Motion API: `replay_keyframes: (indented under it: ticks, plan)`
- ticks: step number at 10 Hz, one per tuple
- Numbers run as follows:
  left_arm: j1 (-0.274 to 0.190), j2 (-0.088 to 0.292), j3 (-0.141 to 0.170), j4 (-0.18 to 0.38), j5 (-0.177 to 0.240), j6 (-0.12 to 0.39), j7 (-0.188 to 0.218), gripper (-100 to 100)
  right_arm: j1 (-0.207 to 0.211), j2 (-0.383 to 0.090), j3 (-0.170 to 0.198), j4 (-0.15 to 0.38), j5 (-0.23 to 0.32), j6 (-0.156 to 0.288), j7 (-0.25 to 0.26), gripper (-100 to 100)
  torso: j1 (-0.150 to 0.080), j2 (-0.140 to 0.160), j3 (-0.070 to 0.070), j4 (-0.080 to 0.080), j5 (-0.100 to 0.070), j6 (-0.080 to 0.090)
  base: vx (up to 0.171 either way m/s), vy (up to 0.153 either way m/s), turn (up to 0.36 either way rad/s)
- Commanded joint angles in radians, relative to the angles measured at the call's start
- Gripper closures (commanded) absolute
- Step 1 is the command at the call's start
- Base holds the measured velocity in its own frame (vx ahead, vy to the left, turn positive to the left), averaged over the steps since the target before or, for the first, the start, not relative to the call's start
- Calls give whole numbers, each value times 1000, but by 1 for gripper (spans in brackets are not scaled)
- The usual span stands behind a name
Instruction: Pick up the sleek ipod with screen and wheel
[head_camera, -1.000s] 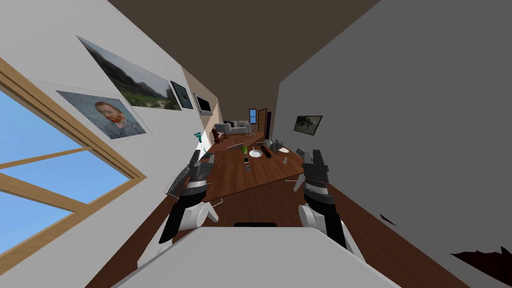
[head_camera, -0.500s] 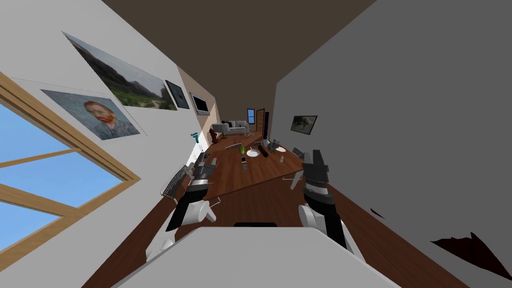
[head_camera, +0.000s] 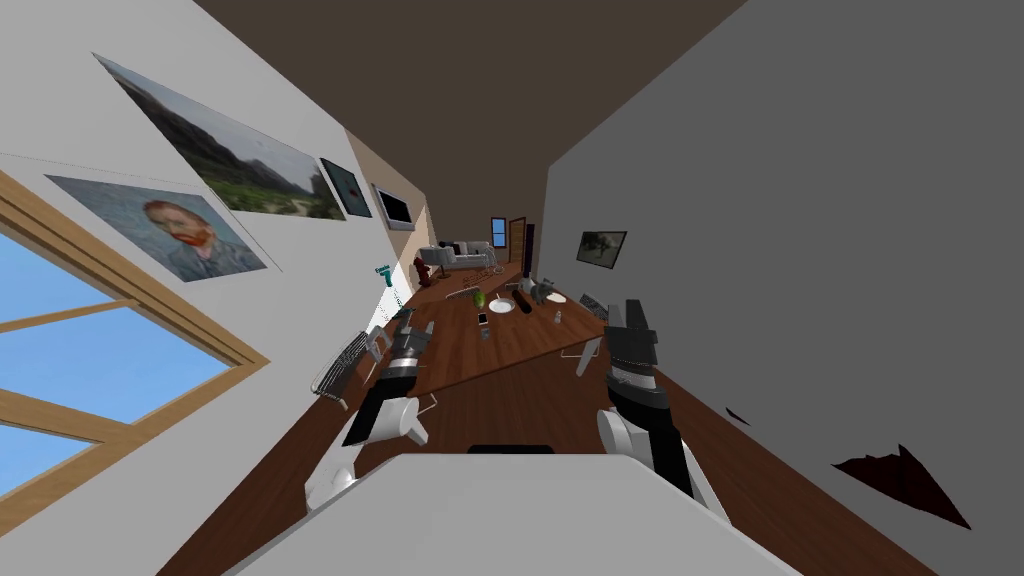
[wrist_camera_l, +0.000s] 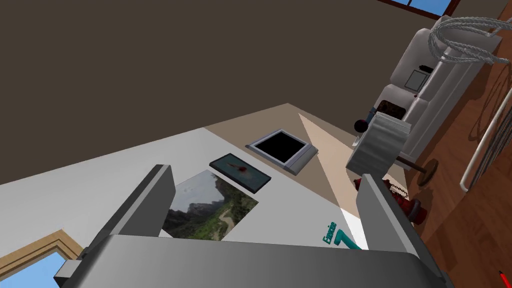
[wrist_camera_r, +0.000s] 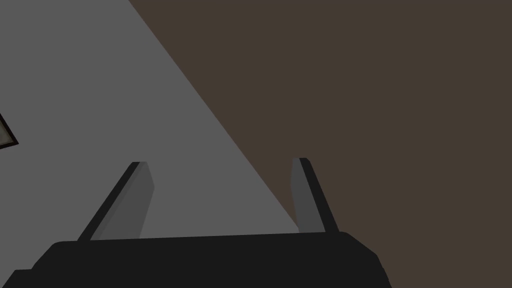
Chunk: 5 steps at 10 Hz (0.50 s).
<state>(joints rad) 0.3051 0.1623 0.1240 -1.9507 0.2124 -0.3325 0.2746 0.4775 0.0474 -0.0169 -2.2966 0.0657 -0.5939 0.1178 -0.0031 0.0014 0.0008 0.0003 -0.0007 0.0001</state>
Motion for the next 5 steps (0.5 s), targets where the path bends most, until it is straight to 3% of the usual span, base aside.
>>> replay_keyframes:
  ticks: [1,4,5]
  plan:
    - [-30,3,21,50,21,38,43,-100,0,0,0,0,0,0,0,0,0,0,0,0,0,0,-37,-84,-78]
    - [-53,4,36,128,37,59,72,-100,0,0,0,0,0,0,0,0,-1,0,0,0,0,0,-18,-60,-43]
    - [-76,4,52,160,52,80,100,-100,0,0,0,0,0,0,0,0,0,0,0,0,0,0,-19,-43,-57]
